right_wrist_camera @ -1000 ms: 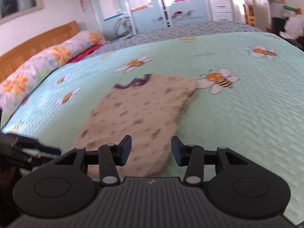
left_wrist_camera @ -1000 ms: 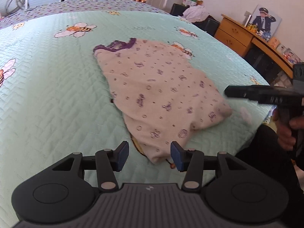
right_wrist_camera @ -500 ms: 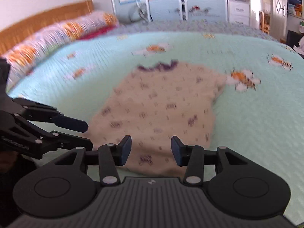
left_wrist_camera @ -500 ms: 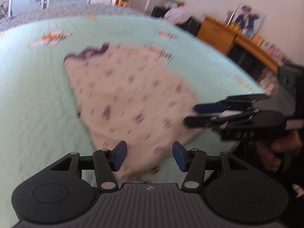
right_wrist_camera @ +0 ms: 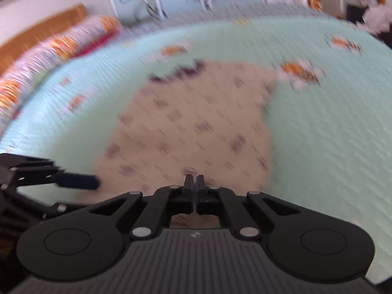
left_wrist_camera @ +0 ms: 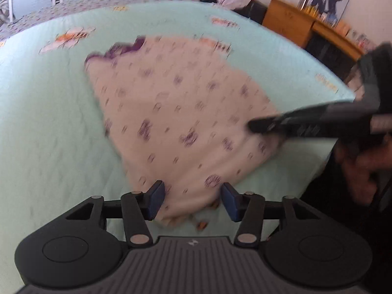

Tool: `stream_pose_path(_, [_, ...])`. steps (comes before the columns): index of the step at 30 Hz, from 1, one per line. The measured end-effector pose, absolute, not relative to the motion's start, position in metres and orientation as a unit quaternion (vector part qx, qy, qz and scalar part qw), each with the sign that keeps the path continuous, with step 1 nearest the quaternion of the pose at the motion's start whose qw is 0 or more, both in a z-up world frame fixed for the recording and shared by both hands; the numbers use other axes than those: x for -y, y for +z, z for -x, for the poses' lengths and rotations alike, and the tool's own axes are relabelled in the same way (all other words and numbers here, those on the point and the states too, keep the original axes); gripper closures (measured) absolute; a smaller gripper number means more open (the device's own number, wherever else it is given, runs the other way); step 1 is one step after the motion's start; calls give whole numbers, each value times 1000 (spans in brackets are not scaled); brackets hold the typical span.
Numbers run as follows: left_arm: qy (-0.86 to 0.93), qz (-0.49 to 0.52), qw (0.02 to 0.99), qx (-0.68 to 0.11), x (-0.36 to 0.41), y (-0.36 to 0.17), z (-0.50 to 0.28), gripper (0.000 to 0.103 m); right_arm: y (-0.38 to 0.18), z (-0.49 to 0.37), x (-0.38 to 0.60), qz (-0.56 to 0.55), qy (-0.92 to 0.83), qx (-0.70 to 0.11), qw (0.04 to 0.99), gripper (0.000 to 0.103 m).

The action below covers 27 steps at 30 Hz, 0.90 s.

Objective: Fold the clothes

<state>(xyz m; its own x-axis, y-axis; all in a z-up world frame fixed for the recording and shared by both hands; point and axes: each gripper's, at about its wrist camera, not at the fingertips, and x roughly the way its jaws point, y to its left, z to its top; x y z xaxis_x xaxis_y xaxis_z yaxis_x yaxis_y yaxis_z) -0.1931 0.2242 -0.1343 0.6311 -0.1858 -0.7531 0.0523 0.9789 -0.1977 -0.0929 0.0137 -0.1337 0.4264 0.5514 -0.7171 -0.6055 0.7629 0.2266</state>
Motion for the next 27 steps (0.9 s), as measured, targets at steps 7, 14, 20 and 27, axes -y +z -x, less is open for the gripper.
stream_pose_path(7, [-52, 87, 927, -361, -239, -101, 196, 48, -97, 100, 10, 7, 362, -348, 865, 97])
stream_pose_path(14, [-3, 76, 913, -400, -255, -135, 101, 48, -119, 49, -57, -4, 367, -387, 846, 95])
stream_pose_path(20, [50, 131, 909, -391, -297, -130, 177, 47, -132, 50, -7, -13, 357, -394, 847, 99])
stream_pose_path(27, [-24, 125, 934, -334, -271, -103, 137, 45, -109, 46, -57, -5, 395, -352, 849, 81])
